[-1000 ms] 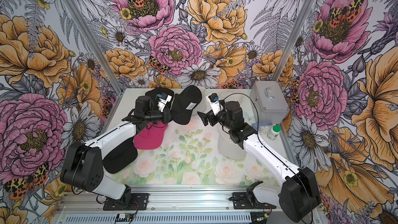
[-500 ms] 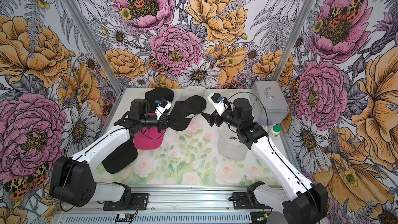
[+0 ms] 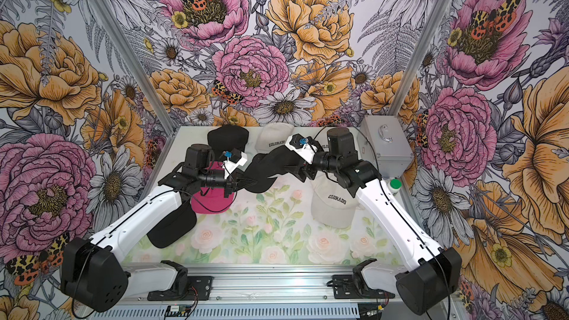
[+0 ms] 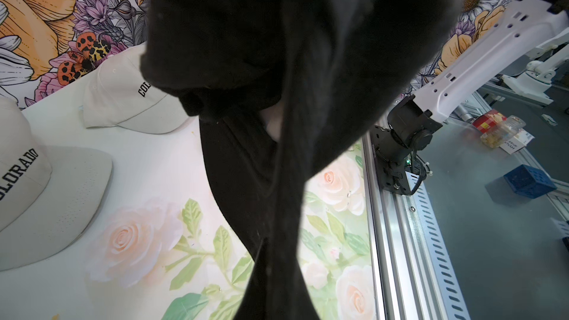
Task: Stack the baseball caps by color
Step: Pick up the baseball cap from the center of the board.
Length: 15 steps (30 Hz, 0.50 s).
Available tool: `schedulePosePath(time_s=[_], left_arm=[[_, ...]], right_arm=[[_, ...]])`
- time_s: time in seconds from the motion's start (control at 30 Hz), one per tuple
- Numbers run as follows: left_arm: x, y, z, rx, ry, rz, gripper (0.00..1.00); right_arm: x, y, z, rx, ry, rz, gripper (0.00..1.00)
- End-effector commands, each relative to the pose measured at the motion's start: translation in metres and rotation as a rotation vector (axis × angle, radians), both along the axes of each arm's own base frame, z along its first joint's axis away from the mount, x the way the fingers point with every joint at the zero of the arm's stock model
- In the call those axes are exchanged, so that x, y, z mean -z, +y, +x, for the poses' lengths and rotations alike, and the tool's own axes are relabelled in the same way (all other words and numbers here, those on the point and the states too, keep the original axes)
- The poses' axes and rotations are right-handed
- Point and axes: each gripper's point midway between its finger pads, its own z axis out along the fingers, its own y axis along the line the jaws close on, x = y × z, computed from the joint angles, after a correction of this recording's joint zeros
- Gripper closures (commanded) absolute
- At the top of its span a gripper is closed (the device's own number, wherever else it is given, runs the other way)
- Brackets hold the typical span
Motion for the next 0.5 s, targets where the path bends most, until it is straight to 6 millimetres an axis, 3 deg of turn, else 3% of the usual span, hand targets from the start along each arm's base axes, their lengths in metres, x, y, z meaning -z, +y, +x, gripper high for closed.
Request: schedulePosePath(time_s=[0.0,0.17,0.47], left_arm=[[-0.001,-0.002,-0.009,0.042,-0.047,0.001,1.0],[0.0,-0.006,-0.014,0.079,-0.071,0.009,1.0],[-0.001,-0.008,-0.004,0.086,-0.105,0.043,1.0]], right_arm=[[0.001,0.003,-0.021,-0.113,0.026,-0.029,0.14],[0.003,0.011,-0.039,-0.227,0.066,-0.026,0.18],[0.013,0.017,-0.047,-0.319,0.139,-0.078,0.2]])
